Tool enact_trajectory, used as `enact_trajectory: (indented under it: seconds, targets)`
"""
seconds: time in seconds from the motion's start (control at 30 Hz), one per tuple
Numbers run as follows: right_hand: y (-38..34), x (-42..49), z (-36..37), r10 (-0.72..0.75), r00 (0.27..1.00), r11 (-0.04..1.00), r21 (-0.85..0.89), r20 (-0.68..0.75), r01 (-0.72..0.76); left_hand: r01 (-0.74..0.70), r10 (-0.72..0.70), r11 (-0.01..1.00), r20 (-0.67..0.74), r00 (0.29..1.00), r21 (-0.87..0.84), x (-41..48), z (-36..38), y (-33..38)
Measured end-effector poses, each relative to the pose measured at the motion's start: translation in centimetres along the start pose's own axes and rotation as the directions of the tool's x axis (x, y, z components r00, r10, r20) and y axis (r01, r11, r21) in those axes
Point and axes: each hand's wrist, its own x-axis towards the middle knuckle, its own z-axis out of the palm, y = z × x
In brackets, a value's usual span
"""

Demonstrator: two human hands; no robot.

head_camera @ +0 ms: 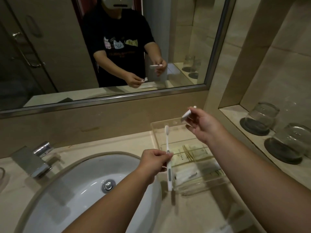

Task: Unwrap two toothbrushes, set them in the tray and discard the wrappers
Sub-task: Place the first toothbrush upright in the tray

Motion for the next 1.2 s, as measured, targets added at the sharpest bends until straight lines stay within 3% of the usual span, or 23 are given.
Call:
enact_trajectory:
  seconds: [0.07, 0.13, 0.23, 0.33, 0.5, 0.63, 0.8, 1.07, 1.2]
  targets:
    - [1.2, 0.8, -1.0, 0.054, 0.997, 0.997, -0.059, -0.051, -0.057, 0.002, -0.004, 0.999, -0.071, 0.997, -0.035, 1.7, -0.3, 0.4]
    - [3.3, 1.0, -2.0, 0.073, 0.991, 0.949, -0.300, -0.109, -0.102, -0.007, 0.002, 0.999, -0.115, 0.993, -0.042, 3.5, -0.3, 0.9]
    - [6.9, 0.5, -3.3, -0.036, 0.999, 0.642, -0.766, -0.006, 0.018, 0.001, -0.007, 0.999, -0.116, 0.993, -0.046, 6.0, 0.3, 1.5]
    - [9.3, 0.4, -3.1, -0.097, 0.989, 0.539, -0.829, 0.111, 0.146, 0.016, -0.020, 0.999, -0.113, 0.993, -0.041, 8.3, 1.2, 1.6]
    - [10.9, 2.7, -2.0, -0.286, 0.952, 0.349, -0.915, 0.104, 0.205, 0.024, -0.029, 0.999, -0.153, 0.988, -0.031, 11.0, 1.7, 0.8]
    - [12.6, 4.4, -1.3, -0.305, 0.948, 0.316, -0.929, 0.092, 0.192, -0.018, 0.065, 0.975, -0.207, 0.976, 0.222, 12.6, 1.5, -0.1]
    - [14.1, 5.6, -0.2, -0.338, 0.941, 0.312, -0.941, 0.017, 0.129, -0.069, 0.223, 0.855, -0.243, 0.944, 0.514, 13.7, 2.0, -0.6]
    - [13.5, 5.3, -0.2, -0.331, 0.942, 0.264, -0.954, 0.048, 0.142, -0.064, 0.308, 0.754, -0.265, 0.914, 0.654, 13.9, 1.9, -1.3]
    - [11.8, 5.4, -1.3, -0.363, 0.931, 0.373, -0.908, 0.047, 0.191, -0.054, 0.293, 0.767, -0.274, 0.916, 0.640, 13.6, 1.6, -1.0]
